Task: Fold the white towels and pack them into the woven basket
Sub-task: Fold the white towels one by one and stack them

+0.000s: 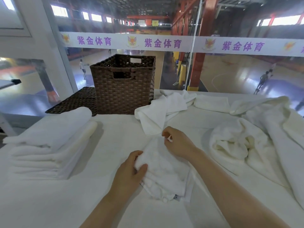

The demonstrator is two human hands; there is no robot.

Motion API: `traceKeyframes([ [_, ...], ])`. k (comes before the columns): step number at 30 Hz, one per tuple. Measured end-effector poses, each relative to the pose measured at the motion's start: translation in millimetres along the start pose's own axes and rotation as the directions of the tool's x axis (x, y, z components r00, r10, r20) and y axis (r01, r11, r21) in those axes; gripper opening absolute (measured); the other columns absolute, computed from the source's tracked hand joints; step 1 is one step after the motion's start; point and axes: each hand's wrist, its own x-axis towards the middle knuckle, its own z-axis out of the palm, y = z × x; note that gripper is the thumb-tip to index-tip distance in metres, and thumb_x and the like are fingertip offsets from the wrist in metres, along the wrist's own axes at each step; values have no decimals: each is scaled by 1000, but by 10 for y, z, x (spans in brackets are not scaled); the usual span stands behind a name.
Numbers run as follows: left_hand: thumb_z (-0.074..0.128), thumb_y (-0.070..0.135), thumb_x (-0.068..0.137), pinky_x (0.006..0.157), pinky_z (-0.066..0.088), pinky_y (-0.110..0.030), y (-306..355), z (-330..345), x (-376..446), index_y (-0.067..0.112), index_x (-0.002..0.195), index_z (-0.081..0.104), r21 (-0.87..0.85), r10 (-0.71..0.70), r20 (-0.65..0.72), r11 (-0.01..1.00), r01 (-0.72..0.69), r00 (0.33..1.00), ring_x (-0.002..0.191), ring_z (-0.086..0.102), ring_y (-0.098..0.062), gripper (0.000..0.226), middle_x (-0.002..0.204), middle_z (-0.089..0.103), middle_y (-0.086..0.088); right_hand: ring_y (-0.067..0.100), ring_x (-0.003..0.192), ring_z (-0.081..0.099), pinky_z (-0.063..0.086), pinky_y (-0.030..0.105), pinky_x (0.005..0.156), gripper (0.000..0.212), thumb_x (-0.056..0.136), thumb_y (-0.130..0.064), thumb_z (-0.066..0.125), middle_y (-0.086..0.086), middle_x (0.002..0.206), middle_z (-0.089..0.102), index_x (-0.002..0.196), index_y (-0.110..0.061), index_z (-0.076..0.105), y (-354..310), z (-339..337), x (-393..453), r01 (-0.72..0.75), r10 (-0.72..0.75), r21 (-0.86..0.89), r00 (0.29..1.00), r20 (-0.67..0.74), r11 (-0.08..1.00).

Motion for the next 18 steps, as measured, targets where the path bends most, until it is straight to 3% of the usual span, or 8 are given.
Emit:
traceKeyframes([
  [3,64,28,91,62,46,-15,-2,-2,4,34,121,50,-10,7,14,1000,-7,1000,78,62,-2,34,92,68,16,26,124,44,39,41,103,44,91,-15,49,4,138,49,133,-25,51,-5,122,204,45,-19,-157,987,163,987],
  [6,63,30,91,62,46,-16,-5,-4,9,33,124,49,-13,21,29,1000,-21,999,80,62,-4,36,93,69,12,23,140,32,27,35,115,53,97,-15,42,1,155,32,148,-28,37,-34,122,256,47,7,-144,935,354,988],
  [8,62,37,90,63,47,-18,-24,-5,18,34,125,49,0,36,32,999,-36,999,80,62,-5,37,93,68,12,22,139,33,27,30,112,55,96,-12,43,2,153,35,148,-28,38,-67,79,269,82,-2,-168,905,425,982],
  [12,54,54,79,61,44,-14,-62,-8,24,36,122,51,-6,82,61,997,-81,995,79,62,-3,46,92,67,14,23,119,48,38,32,94,42,92,-18,48,3,126,49,133,-27,53,-114,-69,213,110,35,-282,885,463,953],
  [15,56,55,76,63,43,-11,-55,-30,28,41,118,51,-33,105,115,994,-102,988,82,62,0,45,97,66,20,17,109,49,41,32,90,38,91,-26,52,-3,120,50,129,-27,51,-46,-220,110,27,127,-289,857,500,957],
  [18,65,42,82,70,46,-15,-29,-88,44,46,117,49,-42,77,221,997,-69,972,85,63,-1,38,102,63,25,20,107,58,51,34,88,37,85,-34,66,-3,121,55,120,-30,53,53,-345,4,-121,207,-194,829,520,974],
])
